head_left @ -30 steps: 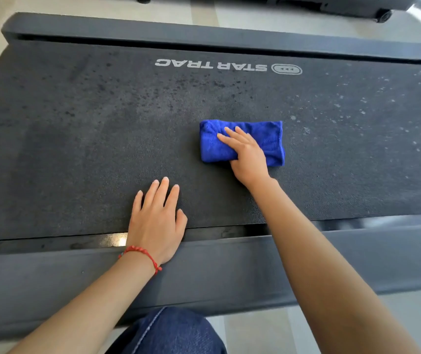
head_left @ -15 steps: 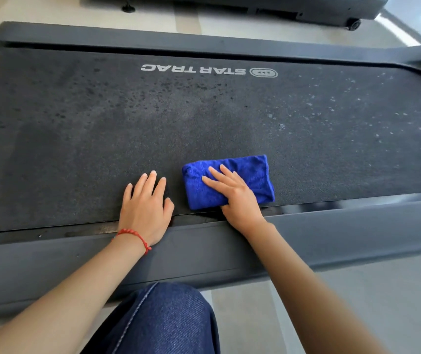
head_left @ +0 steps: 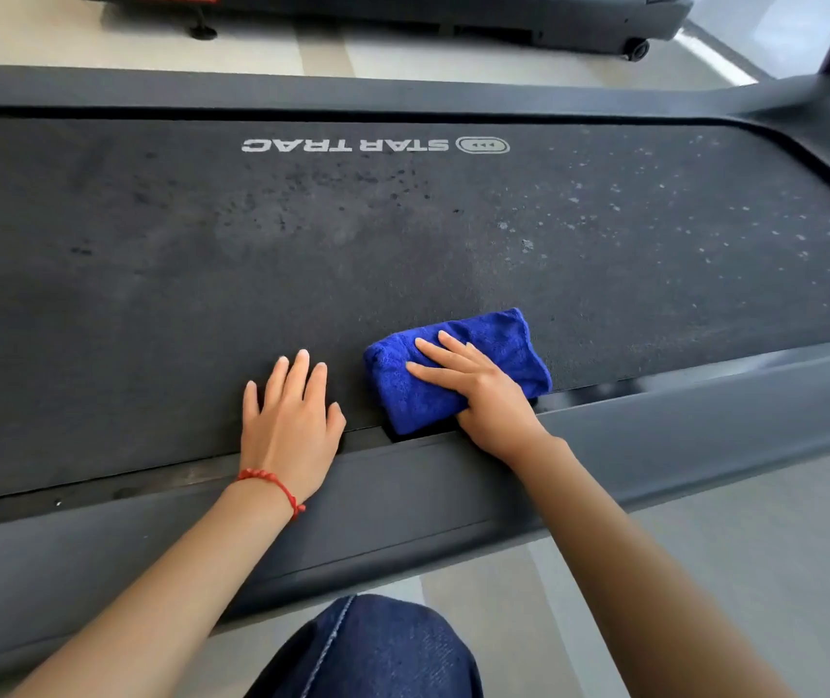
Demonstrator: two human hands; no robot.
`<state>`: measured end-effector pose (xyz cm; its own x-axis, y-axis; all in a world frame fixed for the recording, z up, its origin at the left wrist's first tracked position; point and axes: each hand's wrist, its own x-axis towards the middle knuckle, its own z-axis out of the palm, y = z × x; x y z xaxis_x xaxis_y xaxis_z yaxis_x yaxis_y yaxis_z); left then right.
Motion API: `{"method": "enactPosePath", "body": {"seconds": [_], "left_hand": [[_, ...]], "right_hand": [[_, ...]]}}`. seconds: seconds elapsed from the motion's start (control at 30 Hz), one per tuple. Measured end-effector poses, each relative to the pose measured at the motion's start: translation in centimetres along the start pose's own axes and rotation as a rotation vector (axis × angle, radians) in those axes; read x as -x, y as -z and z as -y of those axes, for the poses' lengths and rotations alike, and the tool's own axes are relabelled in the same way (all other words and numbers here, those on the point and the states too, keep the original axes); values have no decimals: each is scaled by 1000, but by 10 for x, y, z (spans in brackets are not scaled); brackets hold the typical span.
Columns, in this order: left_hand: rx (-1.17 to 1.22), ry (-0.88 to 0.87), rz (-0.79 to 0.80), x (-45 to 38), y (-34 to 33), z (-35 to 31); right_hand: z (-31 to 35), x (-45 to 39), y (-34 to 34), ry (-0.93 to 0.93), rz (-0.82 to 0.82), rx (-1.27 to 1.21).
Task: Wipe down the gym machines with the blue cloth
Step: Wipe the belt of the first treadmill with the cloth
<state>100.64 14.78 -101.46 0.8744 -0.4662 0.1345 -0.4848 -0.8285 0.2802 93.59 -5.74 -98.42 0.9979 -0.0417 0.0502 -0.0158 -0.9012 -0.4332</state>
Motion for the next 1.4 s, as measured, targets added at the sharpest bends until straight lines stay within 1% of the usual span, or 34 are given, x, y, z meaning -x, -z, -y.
{"method": "enactPosePath", "body": {"seconds": [0.03,0.13,0.27,0.37,0.47,0.6,0.73,0.8,0.9,1.0,1.17,1.4], "left_hand": [[10,-18,-11,-1,-1,-3],[69,-21,33,-5,-5,-19],[43,-138,47,-8,-11,-44],[53,-168,56,-10,-14,-64],[55,-177,31,-13,-25,-81],[81,-116,50,-16,-29,-104],[30,-88,50,-14,-31,-116],[14,-59,42,-14,-30,-118],[-3,19,74,-14,-28,-122],[14,43,63,-13,-25,-125],[-36,84,59,-12,-20,-131],[-74,88,84,-11,-23,-130]], "right_hand": [[-4,1,3,-25,-7,11],[-22,9,14,-116,-28,36],[-47,21,30,-213,-40,36],[-62,23,38,-248,-52,27],[-69,24,39,-217,-71,23],[-73,26,37,-154,-63,36],[-76,28,34,-117,-105,45],[-76,28,33,-113,-114,23],[-77,28,35,-85,-97,24],[-78,29,36,-50,-110,18],[-83,28,35,-8,-105,-17],[-89,23,30,12,-147,-65]]}}
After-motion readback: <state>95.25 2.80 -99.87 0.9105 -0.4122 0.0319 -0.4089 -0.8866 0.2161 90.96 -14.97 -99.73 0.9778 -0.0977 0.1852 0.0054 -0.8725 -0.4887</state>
